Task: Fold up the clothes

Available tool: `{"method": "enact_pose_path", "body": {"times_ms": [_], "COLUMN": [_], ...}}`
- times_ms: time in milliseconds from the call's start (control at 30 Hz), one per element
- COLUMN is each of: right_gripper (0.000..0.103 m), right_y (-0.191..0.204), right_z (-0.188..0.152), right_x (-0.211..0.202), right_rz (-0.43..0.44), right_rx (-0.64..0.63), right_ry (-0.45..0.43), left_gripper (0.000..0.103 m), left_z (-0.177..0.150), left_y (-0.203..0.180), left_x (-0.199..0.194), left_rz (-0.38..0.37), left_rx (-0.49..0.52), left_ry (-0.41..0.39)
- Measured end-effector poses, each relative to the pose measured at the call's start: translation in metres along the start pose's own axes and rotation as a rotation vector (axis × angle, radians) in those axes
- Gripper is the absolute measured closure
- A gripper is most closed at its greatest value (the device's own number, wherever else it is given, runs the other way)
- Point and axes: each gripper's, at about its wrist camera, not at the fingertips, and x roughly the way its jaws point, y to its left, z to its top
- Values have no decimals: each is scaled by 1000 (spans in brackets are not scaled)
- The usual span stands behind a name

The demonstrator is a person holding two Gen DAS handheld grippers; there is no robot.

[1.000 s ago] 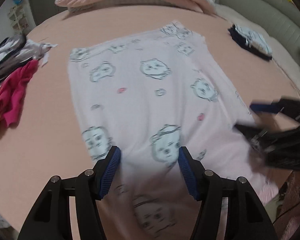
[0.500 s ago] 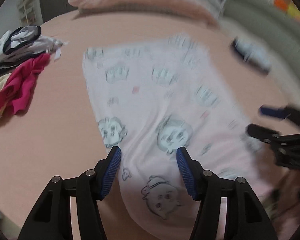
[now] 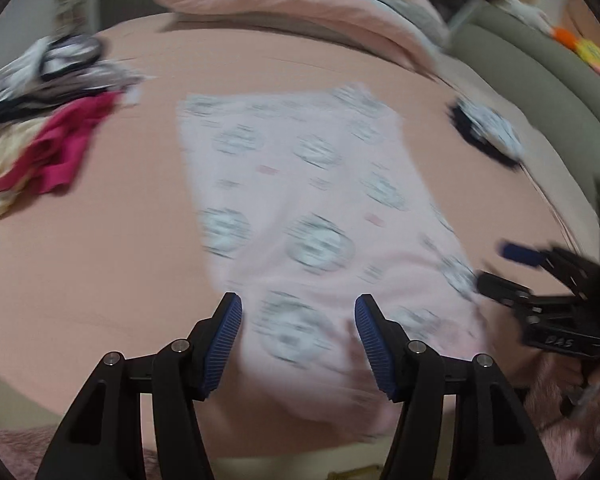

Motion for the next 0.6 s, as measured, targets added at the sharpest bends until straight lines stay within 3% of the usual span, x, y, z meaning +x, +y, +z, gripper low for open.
{"method": "enact_pose_path", "body": {"times_ms": [67, 133, 200, 267, 367, 467, 567, 600], "right_gripper": [33, 33, 33, 33, 33, 33, 33, 33], "right_y": [10, 0, -14, -23, -27, -31, -27, -24], "right_z": [-7, -18, -27, -35, -43, -38, -29, -27], "right_x": [20, 22, 20, 17, 13, 9, 0, 4], "right_rz": [-50, -38, -18, -58, -81, -17, 28, 27], "right_rx": [-78, -31, 24, 22, 13, 112, 153, 133], "right_ry": [91, 104, 116, 142, 109, 58, -6, 8], "left_gripper": [46, 45, 42, 41, 41, 41, 41, 41], "left_z": [-4, -9, -12, -15, -14, -12, -20, -23], "left_y": [-13, -26, -14, -4, 2, -5, -19, -20], "left_x": [1, 1, -4, -7, -18, -20, -11, -9], "left_rz": [-22, -44, -20, 4, -47, -110, -78, -67], "left_rx": [36, 71, 16, -25, -90, -101, -41, -35], "left_ry": [12, 23, 41, 39, -12, -28, 46, 63]}}
